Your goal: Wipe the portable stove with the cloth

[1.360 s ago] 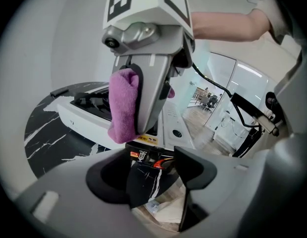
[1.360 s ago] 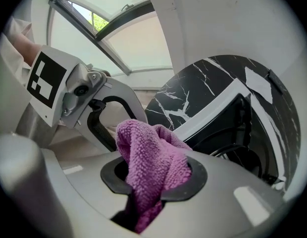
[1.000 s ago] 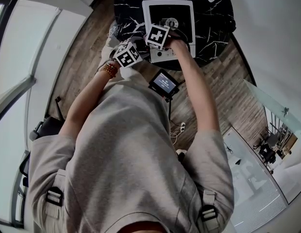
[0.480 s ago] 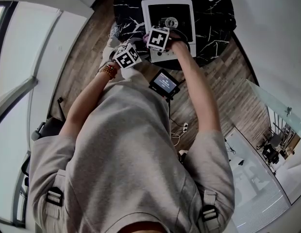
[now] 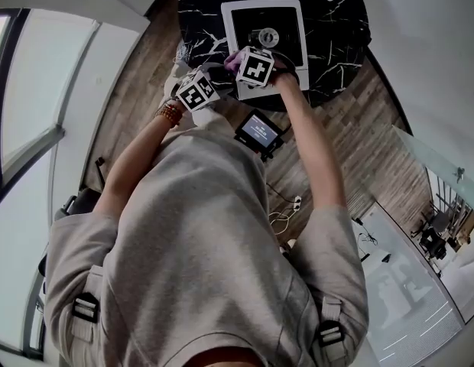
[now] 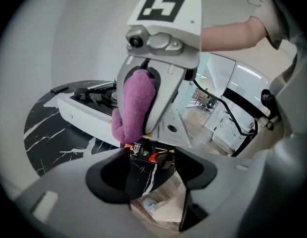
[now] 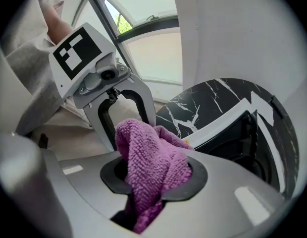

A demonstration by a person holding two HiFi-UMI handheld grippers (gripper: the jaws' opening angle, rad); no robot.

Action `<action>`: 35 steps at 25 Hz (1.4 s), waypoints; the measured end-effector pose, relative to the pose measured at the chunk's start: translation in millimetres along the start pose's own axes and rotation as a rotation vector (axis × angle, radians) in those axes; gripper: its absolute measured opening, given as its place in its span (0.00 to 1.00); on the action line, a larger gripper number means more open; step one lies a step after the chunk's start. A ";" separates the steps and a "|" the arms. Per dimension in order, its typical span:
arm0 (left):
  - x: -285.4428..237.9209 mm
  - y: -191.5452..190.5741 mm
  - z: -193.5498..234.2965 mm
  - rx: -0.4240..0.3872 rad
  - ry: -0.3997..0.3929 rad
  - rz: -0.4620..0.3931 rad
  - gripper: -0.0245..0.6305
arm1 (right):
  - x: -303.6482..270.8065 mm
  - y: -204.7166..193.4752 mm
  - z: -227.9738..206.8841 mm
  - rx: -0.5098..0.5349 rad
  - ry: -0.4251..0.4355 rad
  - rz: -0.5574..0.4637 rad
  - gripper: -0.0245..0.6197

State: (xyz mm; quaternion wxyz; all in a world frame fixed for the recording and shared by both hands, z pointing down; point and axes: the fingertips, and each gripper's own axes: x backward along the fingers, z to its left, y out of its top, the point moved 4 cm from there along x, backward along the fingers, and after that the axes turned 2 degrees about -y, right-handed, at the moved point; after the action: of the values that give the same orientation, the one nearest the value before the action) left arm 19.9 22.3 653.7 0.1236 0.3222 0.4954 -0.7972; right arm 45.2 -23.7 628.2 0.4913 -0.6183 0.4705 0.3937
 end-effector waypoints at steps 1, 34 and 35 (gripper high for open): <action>3.0 -0.7 -0.2 -0.001 0.004 -0.002 0.44 | -0.1 -1.5 -1.5 -0.030 -0.018 -0.042 0.24; 181.9 255.7 -120.0 -0.446 0.399 -0.791 0.06 | 338.7 -61.0 180.2 -0.356 -1.382 -1.169 0.26; 181.6 256.7 -123.7 -0.450 0.399 -0.797 0.05 | 338.9 -63.3 185.9 -0.364 -1.397 -1.171 0.26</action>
State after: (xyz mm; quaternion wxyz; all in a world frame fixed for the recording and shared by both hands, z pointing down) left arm 62.5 29.2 318.5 -0.2214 0.2196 0.7538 -0.5784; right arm 185.8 96.7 283.1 0.6790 -0.4476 -0.3880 0.4337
